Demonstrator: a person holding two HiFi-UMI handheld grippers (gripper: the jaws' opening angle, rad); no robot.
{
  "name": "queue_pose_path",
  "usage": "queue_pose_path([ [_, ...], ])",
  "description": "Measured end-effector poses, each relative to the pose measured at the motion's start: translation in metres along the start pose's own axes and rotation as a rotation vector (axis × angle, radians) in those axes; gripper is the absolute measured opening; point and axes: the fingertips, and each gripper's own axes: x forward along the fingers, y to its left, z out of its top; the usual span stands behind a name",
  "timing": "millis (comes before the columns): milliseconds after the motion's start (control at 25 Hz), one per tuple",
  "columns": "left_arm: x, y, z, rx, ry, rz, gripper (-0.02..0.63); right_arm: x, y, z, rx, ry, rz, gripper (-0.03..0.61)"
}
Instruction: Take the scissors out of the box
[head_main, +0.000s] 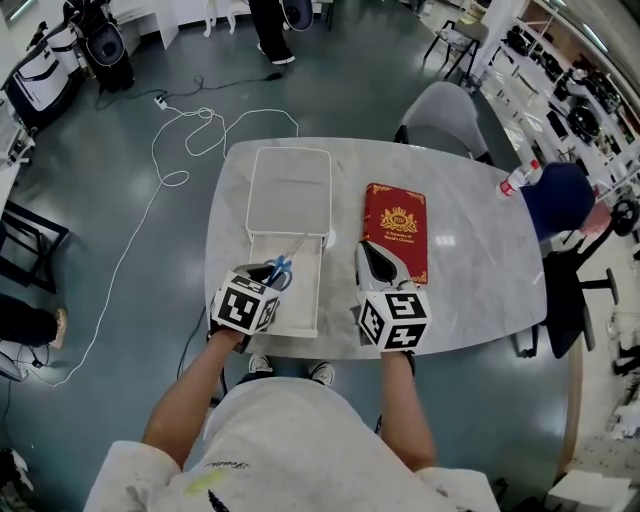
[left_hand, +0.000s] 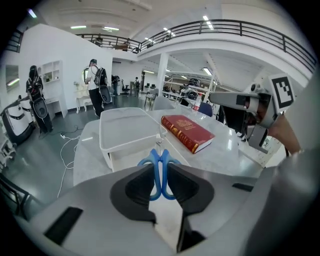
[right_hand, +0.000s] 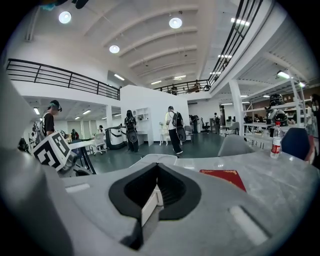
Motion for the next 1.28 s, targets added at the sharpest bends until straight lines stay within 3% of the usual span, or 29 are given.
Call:
queue_pose_path([
  [840,-0.087,0.06,0.067,-0.07,-0.358,0.155,0.08,-0.003,0.008,0.017,-0.048,-0.02,0.002,0.006],
  [1280,-0.129,0.089,0.068,-0.149,-0.531,0.248,0.08,-0.01,0.005,0.032,-0.067,-0.06,-0.009,0.006],
])
